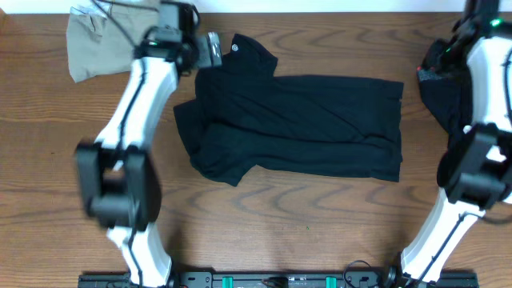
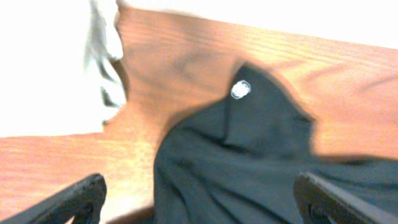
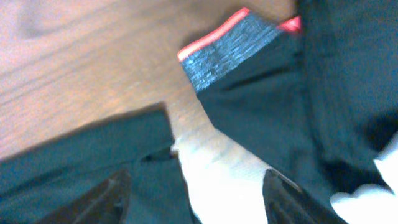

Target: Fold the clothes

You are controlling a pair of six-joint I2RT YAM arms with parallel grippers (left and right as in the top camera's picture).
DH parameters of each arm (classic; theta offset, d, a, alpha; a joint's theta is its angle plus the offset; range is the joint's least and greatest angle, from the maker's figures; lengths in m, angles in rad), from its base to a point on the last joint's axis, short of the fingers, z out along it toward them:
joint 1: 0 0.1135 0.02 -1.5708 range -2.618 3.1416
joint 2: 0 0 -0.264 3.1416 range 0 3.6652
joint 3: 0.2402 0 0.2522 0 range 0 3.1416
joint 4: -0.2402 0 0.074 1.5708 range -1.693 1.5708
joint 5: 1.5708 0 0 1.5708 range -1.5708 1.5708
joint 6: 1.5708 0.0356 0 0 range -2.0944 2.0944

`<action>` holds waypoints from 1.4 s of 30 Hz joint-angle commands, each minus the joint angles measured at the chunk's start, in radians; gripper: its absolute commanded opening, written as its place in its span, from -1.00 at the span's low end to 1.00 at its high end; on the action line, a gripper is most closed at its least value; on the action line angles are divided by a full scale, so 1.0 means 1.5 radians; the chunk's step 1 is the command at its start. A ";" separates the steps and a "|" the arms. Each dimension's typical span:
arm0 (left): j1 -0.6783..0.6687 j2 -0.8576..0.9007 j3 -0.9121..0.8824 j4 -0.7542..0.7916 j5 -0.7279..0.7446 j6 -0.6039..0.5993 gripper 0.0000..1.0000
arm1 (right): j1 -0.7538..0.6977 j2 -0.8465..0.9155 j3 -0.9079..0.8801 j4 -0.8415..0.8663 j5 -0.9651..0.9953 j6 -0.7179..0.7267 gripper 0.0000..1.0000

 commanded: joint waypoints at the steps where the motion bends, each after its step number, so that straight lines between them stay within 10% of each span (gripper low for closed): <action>1: -0.003 -0.102 0.010 -0.060 -0.008 -0.001 0.96 | 0.002 -0.107 0.038 -0.048 0.013 0.005 0.98; 12: -0.003 -0.279 0.010 -0.447 0.002 -0.062 0.96 | 0.050 -0.299 0.035 -0.360 -0.050 0.038 0.99; 19: -0.003 -0.303 -0.038 -0.558 0.058 -0.061 0.96 | 0.150 -0.417 -0.101 -0.358 -0.053 0.043 0.99; 33: -0.025 -0.302 -0.404 -0.303 0.135 -0.097 0.96 | 0.174 -0.540 -0.582 -0.104 -0.120 0.077 0.99; 42: -0.025 -0.259 -0.443 -0.187 0.135 -0.094 0.96 | 0.174 -0.540 -0.784 0.095 -0.146 0.099 0.98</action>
